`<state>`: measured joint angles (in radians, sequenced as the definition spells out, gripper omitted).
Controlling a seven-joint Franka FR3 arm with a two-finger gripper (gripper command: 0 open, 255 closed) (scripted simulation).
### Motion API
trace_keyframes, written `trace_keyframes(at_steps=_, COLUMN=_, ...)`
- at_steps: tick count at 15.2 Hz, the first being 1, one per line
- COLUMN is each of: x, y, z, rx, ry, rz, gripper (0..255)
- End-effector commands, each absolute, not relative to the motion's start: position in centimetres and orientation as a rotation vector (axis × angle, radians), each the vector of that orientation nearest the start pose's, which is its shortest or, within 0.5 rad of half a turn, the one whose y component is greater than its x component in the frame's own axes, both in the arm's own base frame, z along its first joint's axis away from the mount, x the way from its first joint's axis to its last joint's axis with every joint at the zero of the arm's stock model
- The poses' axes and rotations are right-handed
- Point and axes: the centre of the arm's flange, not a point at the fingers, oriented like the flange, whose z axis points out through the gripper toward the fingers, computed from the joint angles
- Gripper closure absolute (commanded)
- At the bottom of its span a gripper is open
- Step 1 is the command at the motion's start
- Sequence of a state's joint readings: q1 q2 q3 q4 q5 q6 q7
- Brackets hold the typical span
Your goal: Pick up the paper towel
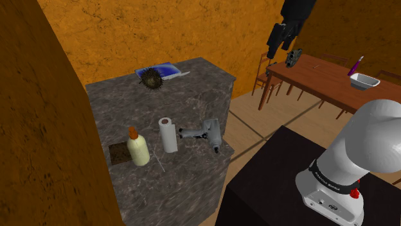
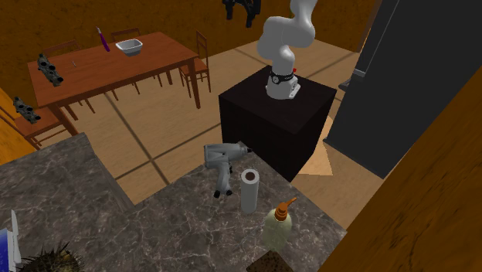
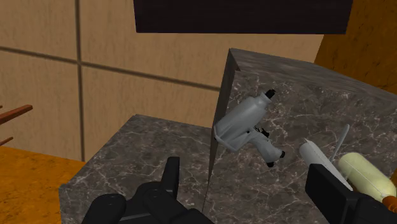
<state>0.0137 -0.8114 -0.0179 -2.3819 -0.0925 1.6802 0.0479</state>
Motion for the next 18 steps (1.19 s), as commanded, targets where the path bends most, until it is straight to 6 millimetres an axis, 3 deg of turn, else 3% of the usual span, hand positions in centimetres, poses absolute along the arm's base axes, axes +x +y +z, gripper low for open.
trace_keyframes(at_steps=1, x=31.1, y=-1.2, z=59.7, rx=-3.213, ry=0.068, rz=-0.180, gripper=0)
trace_keyframes(at_steps=18, x=44.9, y=10.4, z=46.3, rx=-3.176, ry=0.115, rz=-0.109, gripper=0)
